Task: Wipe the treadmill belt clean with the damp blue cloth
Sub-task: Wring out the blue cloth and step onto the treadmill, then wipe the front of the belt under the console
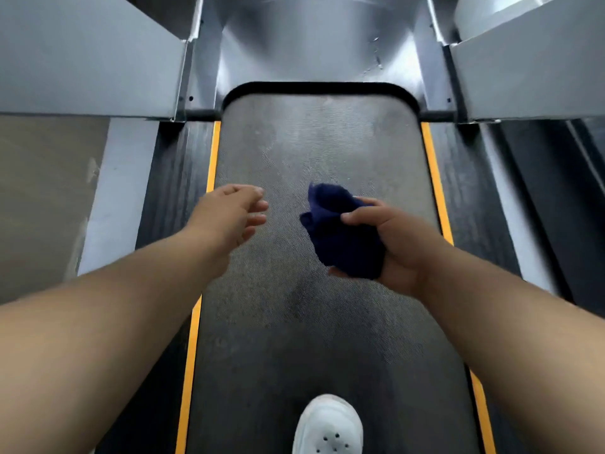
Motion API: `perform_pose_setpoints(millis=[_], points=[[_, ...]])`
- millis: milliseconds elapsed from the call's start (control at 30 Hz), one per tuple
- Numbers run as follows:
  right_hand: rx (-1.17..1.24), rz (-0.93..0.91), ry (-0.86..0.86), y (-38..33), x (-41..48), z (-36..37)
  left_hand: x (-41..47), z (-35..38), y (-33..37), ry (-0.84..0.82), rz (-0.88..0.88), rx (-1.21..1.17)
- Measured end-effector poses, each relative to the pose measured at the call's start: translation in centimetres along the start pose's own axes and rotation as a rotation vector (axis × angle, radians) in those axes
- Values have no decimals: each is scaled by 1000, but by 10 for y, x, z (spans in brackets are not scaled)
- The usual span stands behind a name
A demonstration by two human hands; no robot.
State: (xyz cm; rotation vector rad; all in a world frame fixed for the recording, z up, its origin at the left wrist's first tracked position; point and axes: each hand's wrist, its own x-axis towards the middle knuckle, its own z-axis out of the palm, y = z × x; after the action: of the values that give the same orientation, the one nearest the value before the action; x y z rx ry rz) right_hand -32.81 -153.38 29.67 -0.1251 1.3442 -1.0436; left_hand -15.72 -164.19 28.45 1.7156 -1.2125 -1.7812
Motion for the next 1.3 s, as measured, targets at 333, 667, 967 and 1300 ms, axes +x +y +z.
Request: perform_pose_setpoints(millis=[333,667,967,1300], points=[[57,-9,-170,-50,190,44,194,-27,-14,140,50,152],[-441,-165,159,-106,353,82,356,-58,8,247,176,927],[-1058,-732,346,-113,518,111,459,-56,-20,241,491,1342],[-1628,-1118,-232,-82,555,131,465,-60,-29,534,558,933]])
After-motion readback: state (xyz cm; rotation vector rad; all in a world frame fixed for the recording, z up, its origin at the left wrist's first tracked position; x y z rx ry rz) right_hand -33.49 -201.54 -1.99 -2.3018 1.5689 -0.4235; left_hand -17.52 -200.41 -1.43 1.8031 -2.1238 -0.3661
